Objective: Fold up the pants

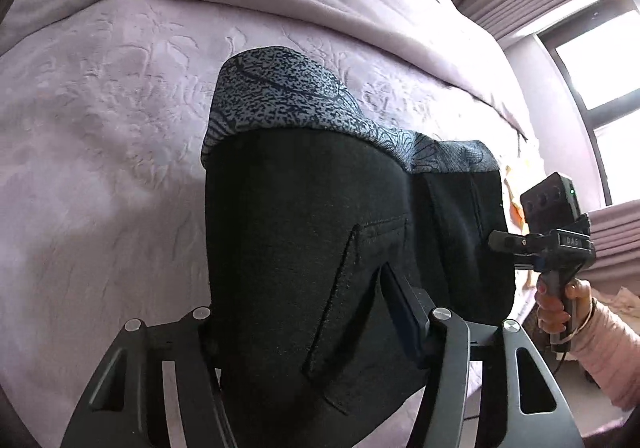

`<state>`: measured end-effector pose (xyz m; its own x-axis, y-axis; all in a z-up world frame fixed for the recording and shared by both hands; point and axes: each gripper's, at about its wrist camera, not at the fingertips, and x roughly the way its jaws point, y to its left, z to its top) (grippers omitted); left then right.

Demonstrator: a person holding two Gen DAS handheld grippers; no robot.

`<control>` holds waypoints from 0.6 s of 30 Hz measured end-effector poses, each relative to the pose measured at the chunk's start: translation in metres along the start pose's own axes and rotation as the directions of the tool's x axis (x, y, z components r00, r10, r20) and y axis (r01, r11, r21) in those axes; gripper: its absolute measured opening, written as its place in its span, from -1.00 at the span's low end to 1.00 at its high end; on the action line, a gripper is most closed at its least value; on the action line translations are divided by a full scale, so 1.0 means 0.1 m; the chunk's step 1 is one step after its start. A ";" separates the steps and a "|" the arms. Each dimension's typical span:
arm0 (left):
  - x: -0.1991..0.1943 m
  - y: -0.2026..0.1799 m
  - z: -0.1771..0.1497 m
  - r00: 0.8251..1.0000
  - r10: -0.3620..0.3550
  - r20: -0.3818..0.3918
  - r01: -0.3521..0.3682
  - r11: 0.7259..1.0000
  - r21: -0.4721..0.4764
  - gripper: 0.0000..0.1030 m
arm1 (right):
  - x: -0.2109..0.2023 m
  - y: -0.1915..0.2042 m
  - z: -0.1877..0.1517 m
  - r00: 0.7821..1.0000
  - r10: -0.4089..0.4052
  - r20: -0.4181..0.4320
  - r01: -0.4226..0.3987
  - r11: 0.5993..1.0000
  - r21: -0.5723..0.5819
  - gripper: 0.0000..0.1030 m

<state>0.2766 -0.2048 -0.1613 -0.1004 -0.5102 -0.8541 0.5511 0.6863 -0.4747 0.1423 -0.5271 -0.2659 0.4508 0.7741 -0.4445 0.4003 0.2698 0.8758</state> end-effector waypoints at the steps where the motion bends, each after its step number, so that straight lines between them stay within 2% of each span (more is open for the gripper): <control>1: -0.05 -0.02 -0.04 1.000 0.002 0.002 -0.002 1.000 0.000 0.20 | 0.00 -0.02 0.00 1.000 0.008 -0.002 -0.008 1.000 0.004 -0.11; 4: -0.19 -0.01 -0.24 1.000 0.017 0.003 -0.017 1.000 -0.006 0.20 | 0.02 -0.05 -0.10 0.999 0.044 -0.004 -0.044 0.999 0.019 -0.11; 9: 0.09 0.15 -0.45 0.996 0.064 -0.058 -0.067 0.996 -0.052 0.22 | 0.10 -0.09 -0.40 1.000 0.011 -0.004 -0.011 1.000 0.015 -0.11; 11: 0.26 0.27 -0.51 0.990 0.110 -0.082 -0.116 0.991 -0.069 0.43 | 0.19 -0.17 -0.48 0.999 -0.032 -0.003 0.032 0.999 0.019 -0.11; 13: 0.32 0.35 -0.51 0.987 0.147 -0.064 -0.152 0.986 -0.074 0.70 | 0.27 -0.24 -0.54 0.996 -0.091 0.003 0.091 0.996 0.013 -0.10; 14: 0.34 0.35 -0.49 0.986 0.155 -0.064 -0.159 0.984 -0.075 0.77 | 0.28 -0.26 -0.55 0.994 -0.113 0.008 0.113 0.994 0.006 -0.10; 15: 0.35 0.35 -0.48 0.983 0.171 -0.067 -0.176 0.982 -0.075 0.95 | 0.29 -0.29 -0.57 0.991 -0.135 0.015 0.135 0.991 -0.002 -0.05; 18: 0.39 0.30 -0.46 0.971 0.229 -0.071 -0.232 0.972 -0.046 1.00 | 0.32 -0.32 -0.58 0.970 -0.242 0.023 0.242 0.970 -0.017 0.17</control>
<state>0.2507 -0.1801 -0.2186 -0.0303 -0.3013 -0.9530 0.5206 0.8092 -0.2724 0.0981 -0.4779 -0.2972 0.3592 0.6723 -0.6473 0.4843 0.4586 0.7451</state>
